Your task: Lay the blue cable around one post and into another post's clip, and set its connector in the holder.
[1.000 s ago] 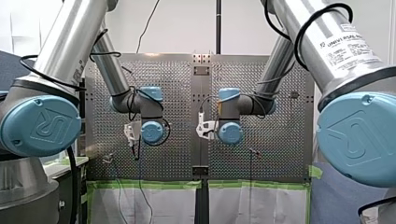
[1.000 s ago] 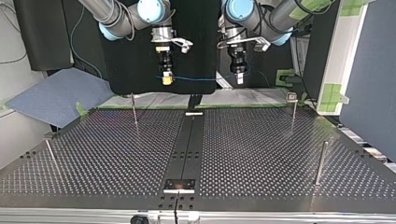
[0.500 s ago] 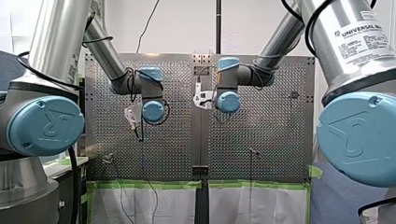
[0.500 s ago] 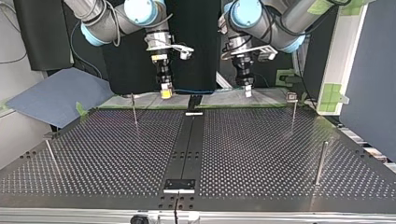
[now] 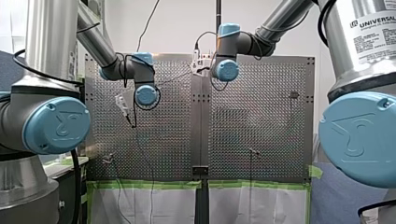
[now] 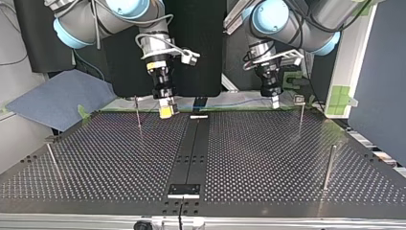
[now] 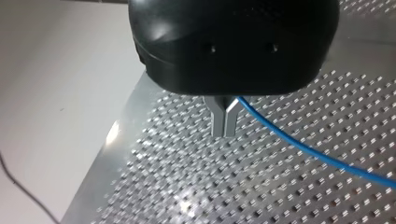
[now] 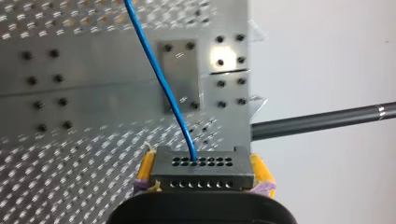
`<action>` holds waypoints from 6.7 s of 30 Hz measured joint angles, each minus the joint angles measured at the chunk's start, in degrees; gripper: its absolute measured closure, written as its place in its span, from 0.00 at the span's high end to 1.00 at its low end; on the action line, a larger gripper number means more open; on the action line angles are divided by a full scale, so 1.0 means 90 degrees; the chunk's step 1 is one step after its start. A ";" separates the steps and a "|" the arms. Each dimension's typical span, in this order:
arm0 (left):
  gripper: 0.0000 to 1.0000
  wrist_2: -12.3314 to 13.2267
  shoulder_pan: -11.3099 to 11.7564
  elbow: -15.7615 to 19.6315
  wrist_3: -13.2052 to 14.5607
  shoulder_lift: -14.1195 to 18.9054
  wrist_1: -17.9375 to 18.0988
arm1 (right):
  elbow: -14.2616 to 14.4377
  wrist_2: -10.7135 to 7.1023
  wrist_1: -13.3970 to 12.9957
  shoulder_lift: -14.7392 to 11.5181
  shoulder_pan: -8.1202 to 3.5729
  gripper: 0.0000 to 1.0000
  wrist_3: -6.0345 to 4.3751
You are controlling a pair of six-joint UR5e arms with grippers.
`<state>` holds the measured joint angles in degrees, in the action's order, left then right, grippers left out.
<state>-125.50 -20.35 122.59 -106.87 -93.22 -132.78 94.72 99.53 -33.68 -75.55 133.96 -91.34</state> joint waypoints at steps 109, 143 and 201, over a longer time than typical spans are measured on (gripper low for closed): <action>0.00 0.3605 0.4110 -0.2840 -0.1160 -0.0376 -0.2236 | -0.5234 -0.0209 0.1741 0.3096 0.0692 0.00 0.0274; 0.00 0.3821 0.3716 -0.2824 -0.1093 -0.1063 -0.2217 | -0.5332 -0.0042 0.2441 0.3340 0.0347 0.00 0.0281; 1.00 0.3385 0.3331 -0.2200 -0.1836 -0.1056 -0.1901 | -0.4061 0.0203 0.2385 0.3380 0.0112 0.00 0.0420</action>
<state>-95.04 9.63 102.79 -123.40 -102.72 -149.90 58.17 101.35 -12.21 -45.14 134.97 -87.56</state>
